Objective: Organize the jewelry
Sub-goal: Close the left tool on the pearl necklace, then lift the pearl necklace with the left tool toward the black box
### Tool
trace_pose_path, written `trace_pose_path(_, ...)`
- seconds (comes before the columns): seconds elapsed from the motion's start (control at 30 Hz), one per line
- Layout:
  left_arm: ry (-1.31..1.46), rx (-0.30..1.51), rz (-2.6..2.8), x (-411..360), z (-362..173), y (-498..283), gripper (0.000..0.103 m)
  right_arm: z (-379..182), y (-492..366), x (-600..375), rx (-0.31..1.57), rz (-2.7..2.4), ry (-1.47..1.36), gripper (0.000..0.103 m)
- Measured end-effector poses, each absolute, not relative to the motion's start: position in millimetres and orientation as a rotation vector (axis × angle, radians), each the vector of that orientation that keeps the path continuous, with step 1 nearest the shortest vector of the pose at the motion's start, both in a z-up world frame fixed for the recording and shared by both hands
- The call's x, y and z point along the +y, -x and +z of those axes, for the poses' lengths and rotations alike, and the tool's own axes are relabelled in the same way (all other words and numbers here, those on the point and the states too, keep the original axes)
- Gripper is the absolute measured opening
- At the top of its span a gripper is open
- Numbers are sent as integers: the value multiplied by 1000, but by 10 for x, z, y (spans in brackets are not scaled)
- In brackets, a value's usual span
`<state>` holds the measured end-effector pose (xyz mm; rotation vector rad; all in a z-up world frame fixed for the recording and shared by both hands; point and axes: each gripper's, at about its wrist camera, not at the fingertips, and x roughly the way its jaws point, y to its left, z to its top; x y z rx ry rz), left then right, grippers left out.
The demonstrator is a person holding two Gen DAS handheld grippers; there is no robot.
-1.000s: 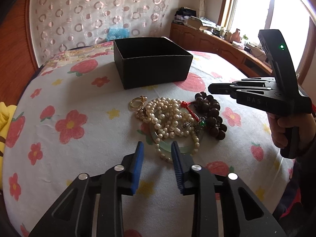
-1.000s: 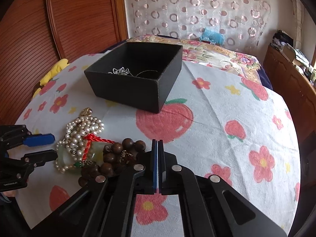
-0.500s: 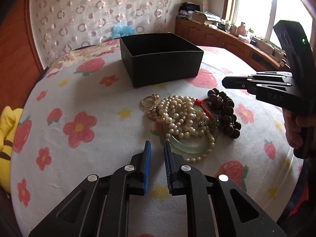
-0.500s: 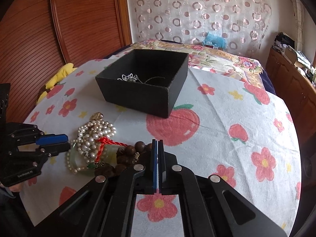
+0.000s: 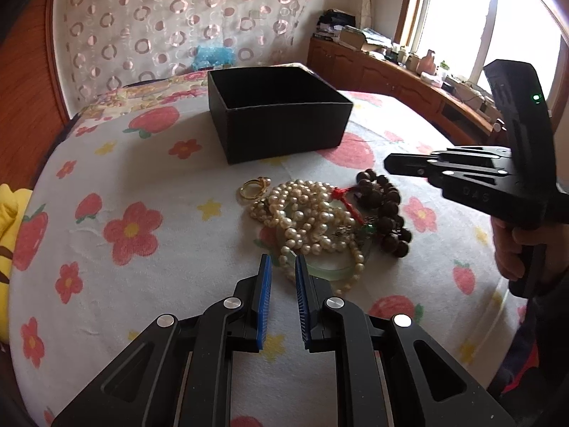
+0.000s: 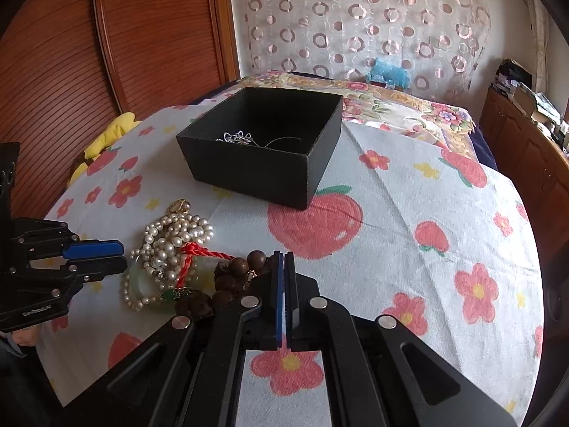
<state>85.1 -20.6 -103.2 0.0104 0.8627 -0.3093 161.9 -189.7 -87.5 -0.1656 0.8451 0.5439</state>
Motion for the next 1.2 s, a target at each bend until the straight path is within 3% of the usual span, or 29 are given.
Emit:
trace_pose_path(0.5, -181, 884, -232, -343, -1125, -1133, 19, -883, -1607, -1881, 849, 553, 165, 1)
trace_pose_path(0.57, -159, 893, -258, -308, -1119, -1146, 6, -891, -1605, -1879, 853, 555, 167, 2)
trace_pose_path(0.67, -157, 880, -249, -298, -1108, -1124, 4, -890, -1610, -1886, 858, 566, 164, 3)
trace_pose_path(0.8, -114, 815, -254, -233, -903, -1030, 4, -884, -1625, -1882, 858, 578, 169, 23)
trace_pose_path(1.2, -88, 602, -290, -207, -4, -780, 4, -1019, -1816, -1776, 929, 581, 249, 24)
